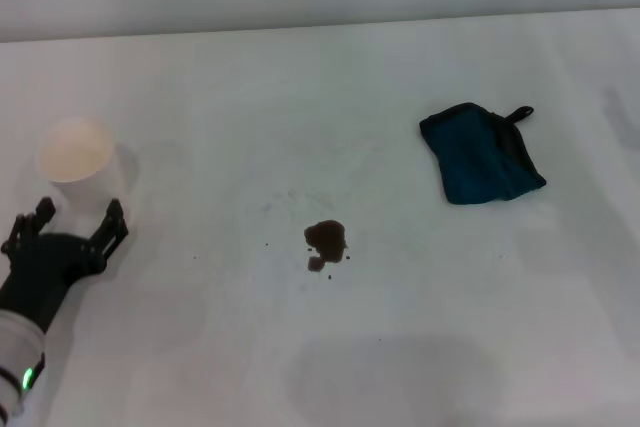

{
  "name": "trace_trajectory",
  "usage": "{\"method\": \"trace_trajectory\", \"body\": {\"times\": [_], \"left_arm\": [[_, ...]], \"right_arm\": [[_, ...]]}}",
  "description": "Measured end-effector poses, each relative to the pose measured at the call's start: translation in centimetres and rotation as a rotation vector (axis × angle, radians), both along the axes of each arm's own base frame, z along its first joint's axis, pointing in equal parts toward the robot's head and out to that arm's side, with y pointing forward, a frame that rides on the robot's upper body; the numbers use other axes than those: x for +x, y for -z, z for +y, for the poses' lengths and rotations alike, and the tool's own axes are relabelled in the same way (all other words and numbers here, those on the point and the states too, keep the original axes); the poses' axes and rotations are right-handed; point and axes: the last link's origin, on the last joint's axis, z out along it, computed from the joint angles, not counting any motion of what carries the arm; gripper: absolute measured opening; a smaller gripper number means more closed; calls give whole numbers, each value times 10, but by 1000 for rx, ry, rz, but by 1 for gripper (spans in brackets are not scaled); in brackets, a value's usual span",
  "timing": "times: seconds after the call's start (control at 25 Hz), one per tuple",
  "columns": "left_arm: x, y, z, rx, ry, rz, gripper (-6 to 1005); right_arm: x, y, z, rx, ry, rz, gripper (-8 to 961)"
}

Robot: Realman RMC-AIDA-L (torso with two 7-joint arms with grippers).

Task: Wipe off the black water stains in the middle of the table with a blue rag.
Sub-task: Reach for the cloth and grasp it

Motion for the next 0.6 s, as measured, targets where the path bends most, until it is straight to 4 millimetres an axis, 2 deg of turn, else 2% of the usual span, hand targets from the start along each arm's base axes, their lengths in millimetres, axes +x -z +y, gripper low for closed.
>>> {"method": "trace_trajectory", "body": {"times": [0.16, 0.32, 0.44, 0.6], "left_arm": [[-2, 4, -22, 2, -4, -32, 887], [-2, -1, -45, 60, 11, -71, 887], [-1, -7, -54, 108, 28, -97, 888], [0, -12, -58, 137, 33, -141, 888]], "right_arm": [[-11, -4, 13, -167, -105, -17, 840], [-25, -13, 30, -357, -162, -5, 840], [-40, -19, 44, -521, -177, -22, 839], [-64, -21, 59, -724, -162, -156, 838]]}}
